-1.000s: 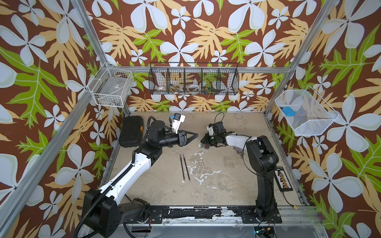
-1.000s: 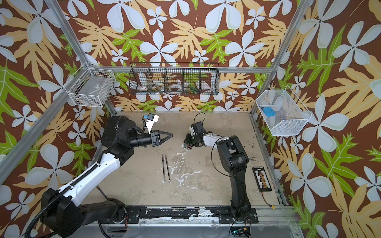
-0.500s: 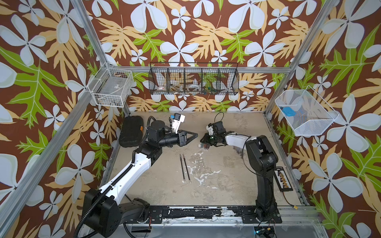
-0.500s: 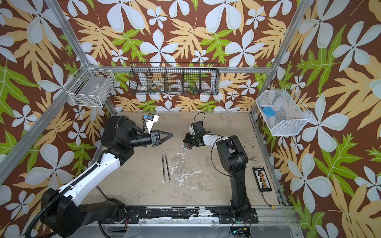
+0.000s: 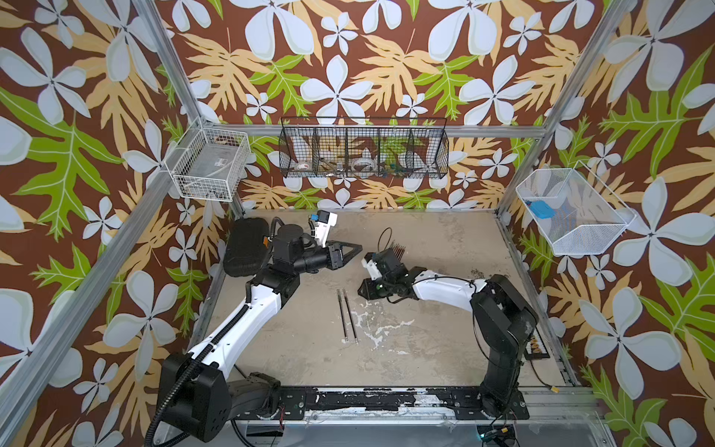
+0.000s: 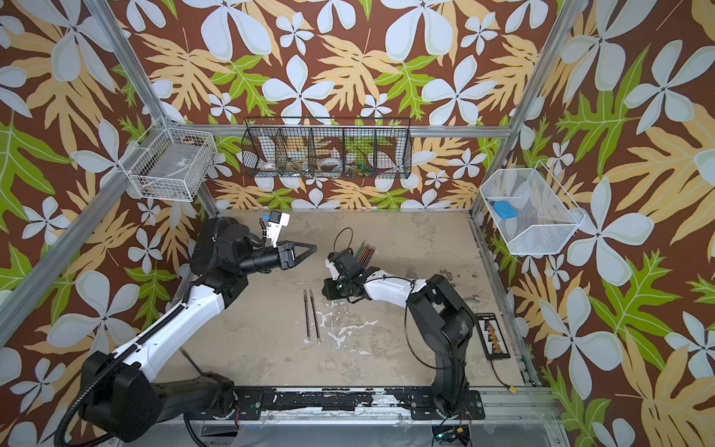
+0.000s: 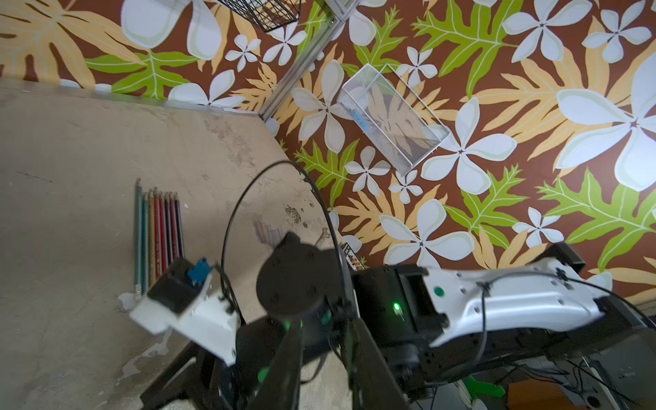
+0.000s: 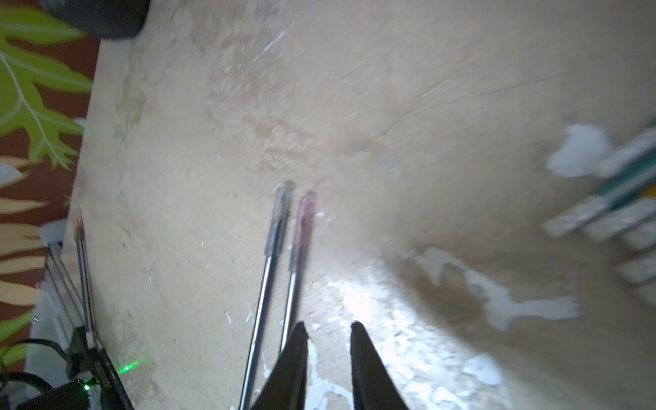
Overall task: Remove the protective cover of the pencils
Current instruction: Pick up the pencil from the center of the board.
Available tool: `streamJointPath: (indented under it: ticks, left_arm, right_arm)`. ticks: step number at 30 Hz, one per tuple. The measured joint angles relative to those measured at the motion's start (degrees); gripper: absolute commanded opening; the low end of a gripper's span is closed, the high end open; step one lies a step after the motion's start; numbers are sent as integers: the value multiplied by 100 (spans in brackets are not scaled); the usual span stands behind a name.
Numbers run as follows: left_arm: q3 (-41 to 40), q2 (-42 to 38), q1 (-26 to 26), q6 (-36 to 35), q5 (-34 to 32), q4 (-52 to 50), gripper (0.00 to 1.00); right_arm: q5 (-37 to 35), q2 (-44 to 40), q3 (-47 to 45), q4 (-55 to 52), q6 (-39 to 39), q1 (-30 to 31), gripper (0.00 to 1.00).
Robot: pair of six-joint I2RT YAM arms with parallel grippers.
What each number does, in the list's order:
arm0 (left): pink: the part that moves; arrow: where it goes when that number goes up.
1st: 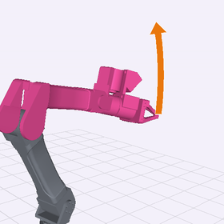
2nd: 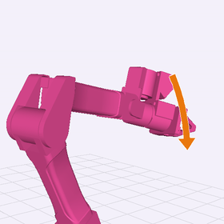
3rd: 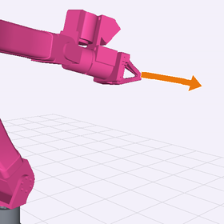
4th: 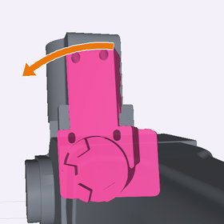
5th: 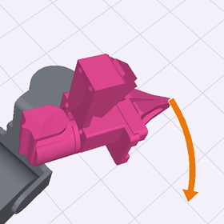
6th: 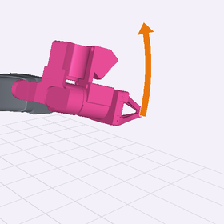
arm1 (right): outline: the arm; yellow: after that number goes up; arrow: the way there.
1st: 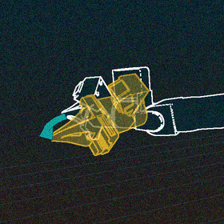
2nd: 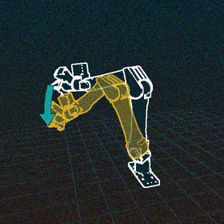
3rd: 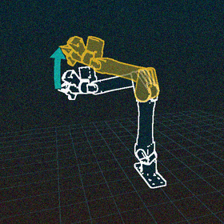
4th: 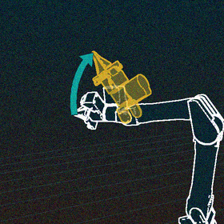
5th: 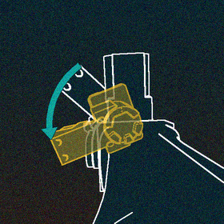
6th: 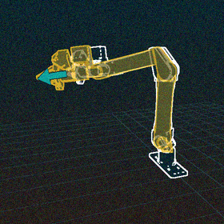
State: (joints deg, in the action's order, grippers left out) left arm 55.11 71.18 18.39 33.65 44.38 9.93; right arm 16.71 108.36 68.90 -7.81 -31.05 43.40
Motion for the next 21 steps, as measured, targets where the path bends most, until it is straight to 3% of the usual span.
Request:
streamJointPath:
  ticks: [10,21]
  left_arm:
    - [-114,-457,-216,-269,-557,-9,24]
    - [-114,-286,-221,-289,-595,-33,24]
  right_arm:
    - [-1484,236,525,-396,37,765,39]
    - [-1878,778,1259,-769,120,791,38]
